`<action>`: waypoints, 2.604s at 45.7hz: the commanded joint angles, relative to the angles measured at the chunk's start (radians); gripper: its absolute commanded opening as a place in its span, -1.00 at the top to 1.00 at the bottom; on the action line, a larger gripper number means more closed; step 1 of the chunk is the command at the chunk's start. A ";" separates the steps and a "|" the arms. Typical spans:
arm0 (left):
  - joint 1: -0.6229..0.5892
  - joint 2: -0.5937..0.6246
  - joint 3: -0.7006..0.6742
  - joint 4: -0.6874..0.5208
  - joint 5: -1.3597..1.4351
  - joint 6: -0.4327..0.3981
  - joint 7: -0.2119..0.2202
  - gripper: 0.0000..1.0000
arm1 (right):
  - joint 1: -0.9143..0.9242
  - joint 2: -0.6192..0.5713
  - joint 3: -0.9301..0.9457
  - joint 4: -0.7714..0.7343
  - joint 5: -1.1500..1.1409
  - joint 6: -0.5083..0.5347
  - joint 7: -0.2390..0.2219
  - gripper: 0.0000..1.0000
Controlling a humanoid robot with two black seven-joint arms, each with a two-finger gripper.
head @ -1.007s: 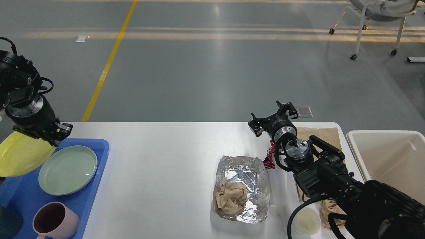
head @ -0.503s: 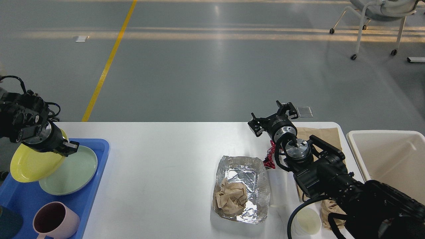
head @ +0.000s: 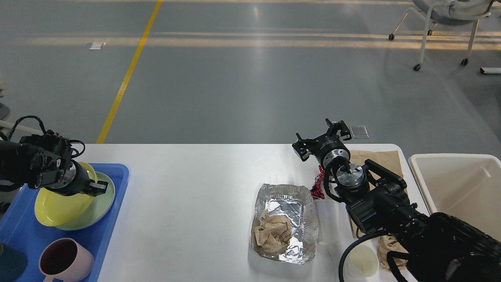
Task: Tidy desktop
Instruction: 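Lower the yellow plate onto the pale green plate in the blue tray, then open the left gripper to release the yellow plate, then raise the open left gripper up away from the blue tray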
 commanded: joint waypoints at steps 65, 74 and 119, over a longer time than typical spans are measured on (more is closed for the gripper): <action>-0.804 0.010 -0.013 -0.369 -0.080 -0.636 -0.020 -0.63 | 0.000 0.000 0.000 0.000 0.000 0.000 -0.001 -1.00; -0.973 0.010 -0.001 -0.467 -0.081 -0.636 -0.020 -0.63 | -0.001 0.000 0.000 0.000 0.000 0.000 0.001 -1.00; -0.709 0.005 -0.074 0.097 -0.175 -0.636 -0.034 -0.68 | -0.001 0.001 0.000 0.000 0.000 0.000 0.001 -1.00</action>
